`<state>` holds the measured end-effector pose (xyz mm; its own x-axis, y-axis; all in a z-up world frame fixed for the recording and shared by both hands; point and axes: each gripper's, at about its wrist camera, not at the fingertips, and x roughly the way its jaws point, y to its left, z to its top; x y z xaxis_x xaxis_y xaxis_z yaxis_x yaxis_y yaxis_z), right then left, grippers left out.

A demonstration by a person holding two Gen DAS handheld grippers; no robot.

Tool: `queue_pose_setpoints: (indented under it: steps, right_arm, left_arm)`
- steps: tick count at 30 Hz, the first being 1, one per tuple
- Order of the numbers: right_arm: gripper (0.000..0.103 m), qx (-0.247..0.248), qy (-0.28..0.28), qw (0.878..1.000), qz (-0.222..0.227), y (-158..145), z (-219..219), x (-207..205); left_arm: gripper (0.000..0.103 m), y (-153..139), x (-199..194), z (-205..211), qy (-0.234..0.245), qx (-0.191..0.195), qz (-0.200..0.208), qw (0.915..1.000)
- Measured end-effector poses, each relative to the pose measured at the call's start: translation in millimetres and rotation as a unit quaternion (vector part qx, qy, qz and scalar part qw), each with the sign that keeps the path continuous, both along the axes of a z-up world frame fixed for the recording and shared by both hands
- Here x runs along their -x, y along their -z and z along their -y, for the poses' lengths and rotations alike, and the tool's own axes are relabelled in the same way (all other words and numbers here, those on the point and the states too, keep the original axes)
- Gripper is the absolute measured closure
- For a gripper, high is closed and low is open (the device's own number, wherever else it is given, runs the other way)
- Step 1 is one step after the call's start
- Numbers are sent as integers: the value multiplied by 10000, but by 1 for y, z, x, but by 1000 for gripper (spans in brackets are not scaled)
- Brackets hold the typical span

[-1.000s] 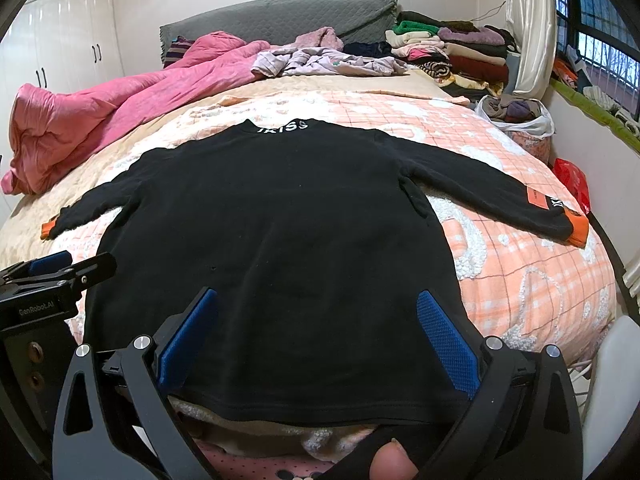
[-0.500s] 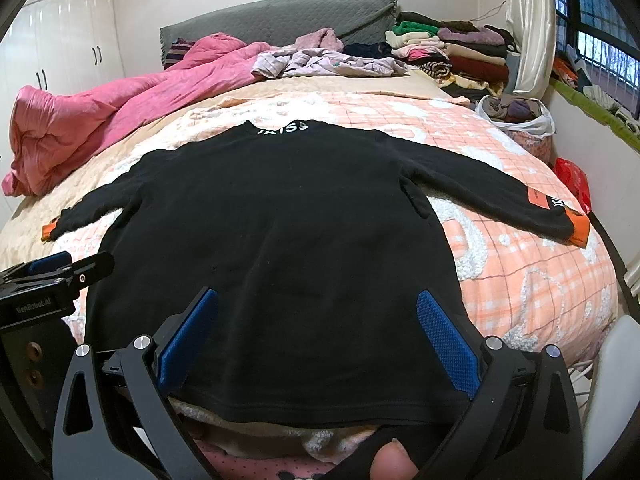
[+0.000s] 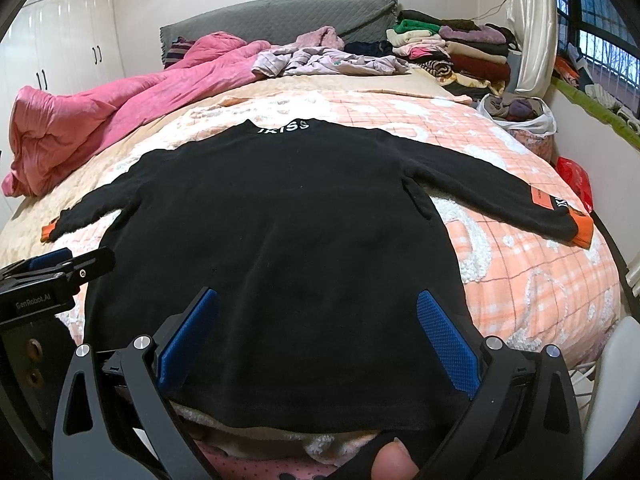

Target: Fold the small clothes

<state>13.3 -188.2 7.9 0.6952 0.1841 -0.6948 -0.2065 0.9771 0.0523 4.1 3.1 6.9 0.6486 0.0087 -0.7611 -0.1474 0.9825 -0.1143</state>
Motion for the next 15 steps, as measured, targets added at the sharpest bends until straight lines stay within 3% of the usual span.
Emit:
queue_pose_setpoints:
  steps: [15]
  right_arm:
    - [4, -41, 58, 10000, 68, -9, 5, -33]
  left_arm:
    - [8, -7, -30, 2, 33, -41, 38, 10000]
